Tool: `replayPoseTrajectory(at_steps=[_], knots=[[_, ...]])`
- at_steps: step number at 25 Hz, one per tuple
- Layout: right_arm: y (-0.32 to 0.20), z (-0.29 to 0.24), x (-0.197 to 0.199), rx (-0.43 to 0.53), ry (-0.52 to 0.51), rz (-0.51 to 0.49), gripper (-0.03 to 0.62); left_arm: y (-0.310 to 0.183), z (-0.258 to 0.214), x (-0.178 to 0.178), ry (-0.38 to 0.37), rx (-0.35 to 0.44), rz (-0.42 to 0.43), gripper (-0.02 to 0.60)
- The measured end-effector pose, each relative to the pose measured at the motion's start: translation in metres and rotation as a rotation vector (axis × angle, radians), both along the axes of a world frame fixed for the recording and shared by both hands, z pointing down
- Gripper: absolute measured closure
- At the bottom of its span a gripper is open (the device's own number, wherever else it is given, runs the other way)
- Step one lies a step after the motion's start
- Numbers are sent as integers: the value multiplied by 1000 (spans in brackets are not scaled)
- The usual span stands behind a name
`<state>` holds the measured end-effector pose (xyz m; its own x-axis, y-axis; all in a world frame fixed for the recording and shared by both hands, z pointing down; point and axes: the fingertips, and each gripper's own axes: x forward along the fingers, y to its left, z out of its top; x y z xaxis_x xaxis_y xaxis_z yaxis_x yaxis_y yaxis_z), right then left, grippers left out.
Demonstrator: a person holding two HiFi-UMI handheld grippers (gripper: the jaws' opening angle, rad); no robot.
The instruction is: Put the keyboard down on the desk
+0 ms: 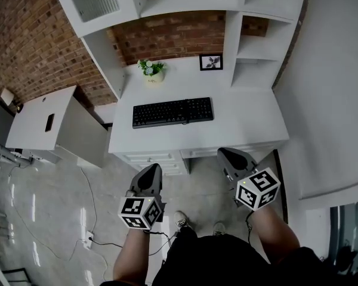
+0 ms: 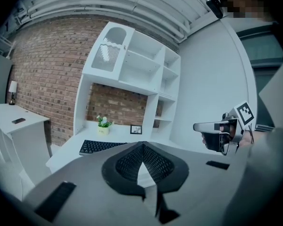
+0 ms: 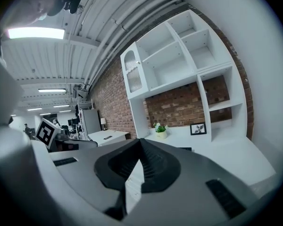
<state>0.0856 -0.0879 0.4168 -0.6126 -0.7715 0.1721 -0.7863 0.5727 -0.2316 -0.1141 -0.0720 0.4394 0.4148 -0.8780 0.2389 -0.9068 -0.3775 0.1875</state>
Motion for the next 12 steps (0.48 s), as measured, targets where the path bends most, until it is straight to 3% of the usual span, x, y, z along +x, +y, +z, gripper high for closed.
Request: replayPoseTrajectory(at_steps=[12], knots=[[59, -1, 38, 11, -21, -51, 577, 65, -3, 46, -3, 17, -38, 563]])
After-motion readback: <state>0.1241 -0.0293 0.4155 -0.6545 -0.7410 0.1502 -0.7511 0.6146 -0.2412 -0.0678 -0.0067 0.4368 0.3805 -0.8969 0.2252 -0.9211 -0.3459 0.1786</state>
